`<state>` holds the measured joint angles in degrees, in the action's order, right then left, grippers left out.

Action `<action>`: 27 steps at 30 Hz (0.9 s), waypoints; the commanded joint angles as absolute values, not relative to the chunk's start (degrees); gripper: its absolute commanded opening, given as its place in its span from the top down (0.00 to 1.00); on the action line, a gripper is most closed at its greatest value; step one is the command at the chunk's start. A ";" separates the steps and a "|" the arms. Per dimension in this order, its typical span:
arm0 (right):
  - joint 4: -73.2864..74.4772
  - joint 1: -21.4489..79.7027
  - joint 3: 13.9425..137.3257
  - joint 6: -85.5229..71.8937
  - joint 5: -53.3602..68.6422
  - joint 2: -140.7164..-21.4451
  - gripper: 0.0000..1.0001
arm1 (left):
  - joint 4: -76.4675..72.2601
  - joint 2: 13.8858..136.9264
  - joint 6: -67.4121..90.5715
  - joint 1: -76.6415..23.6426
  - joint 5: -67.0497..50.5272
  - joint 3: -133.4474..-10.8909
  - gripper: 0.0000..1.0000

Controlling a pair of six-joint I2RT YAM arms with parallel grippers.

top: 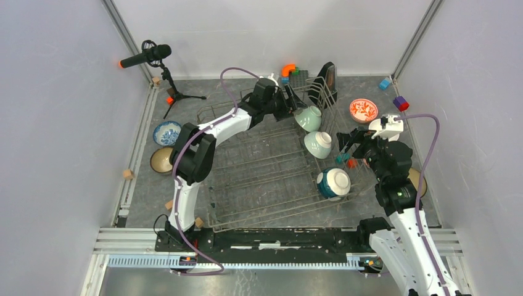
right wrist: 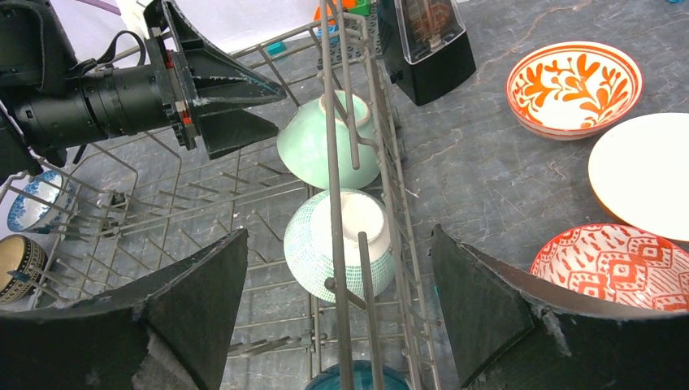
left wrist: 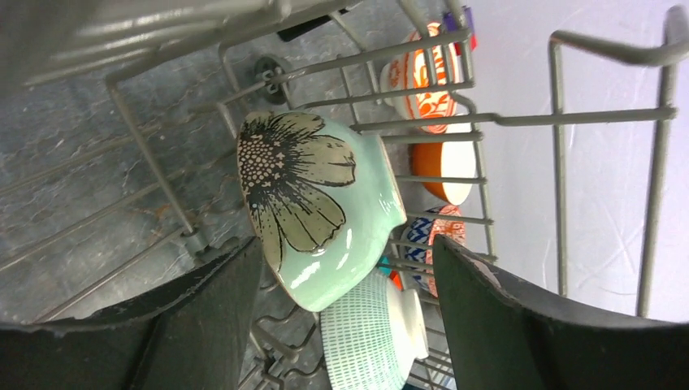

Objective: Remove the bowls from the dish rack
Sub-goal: Pick up the bowl from the dish rack.

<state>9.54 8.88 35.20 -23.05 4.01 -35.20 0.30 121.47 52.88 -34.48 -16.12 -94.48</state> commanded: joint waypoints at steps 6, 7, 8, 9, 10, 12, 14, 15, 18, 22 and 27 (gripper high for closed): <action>13.45 10.02 33.39 -23.35 6.04 -35.54 0.12 | -3.47 126.17 58.71 -33.75 -23.95 -97.39 0.19; 13.53 10.11 33.48 -23.36 6.06 -35.51 0.13 | -3.64 126.42 58.71 -33.67 -24.12 -97.38 0.19; 13.46 10.04 33.49 -23.29 5.97 -35.59 0.12 | -3.96 126.81 58.78 -33.67 -24.69 -97.49 0.19; 13.45 10.03 33.36 -23.31 5.85 -35.64 0.13 | -4.44 127.19 59.11 -33.66 -25.33 -97.52 0.19; 13.43 10.11 33.16 -23.31 5.88 -35.64 0.12 | -5.16 127.67 59.51 -33.68 -26.14 -97.57 0.20; 13.20 10.18 32.75 -23.44 5.92 -35.76 0.12 | -6.66 128.43 60.56 -33.73 -27.72 -97.57 0.22; 13.29 10.12 32.48 -23.58 6.13 -35.90 0.12 | -7.92 129.02 61.27 -33.66 -28.92 -97.58 0.25; 13.21 10.14 32.35 -23.58 6.17 -35.98 0.12 | -8.29 129.24 61.57 -33.67 -29.37 -97.60 0.26; 13.21 10.07 32.26 -23.67 6.18 -35.95 0.12 | -9.73 129.79 62.31 -33.71 -30.16 -97.47 0.29; 13.41 10.16 32.43 -23.56 6.08 -36.12 0.12 | -9.14 130.44 62.53 -33.67 -31.16 -97.91 0.30; 13.27 10.07 32.30 -23.50 6.01 -36.20 0.12 | -5.91 130.50 60.93 -33.79 -31.33 -98.71 0.27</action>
<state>8.62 9.19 34.74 -23.09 4.01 -35.14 -11.31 127.35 55.99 -32.53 -26.09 -97.25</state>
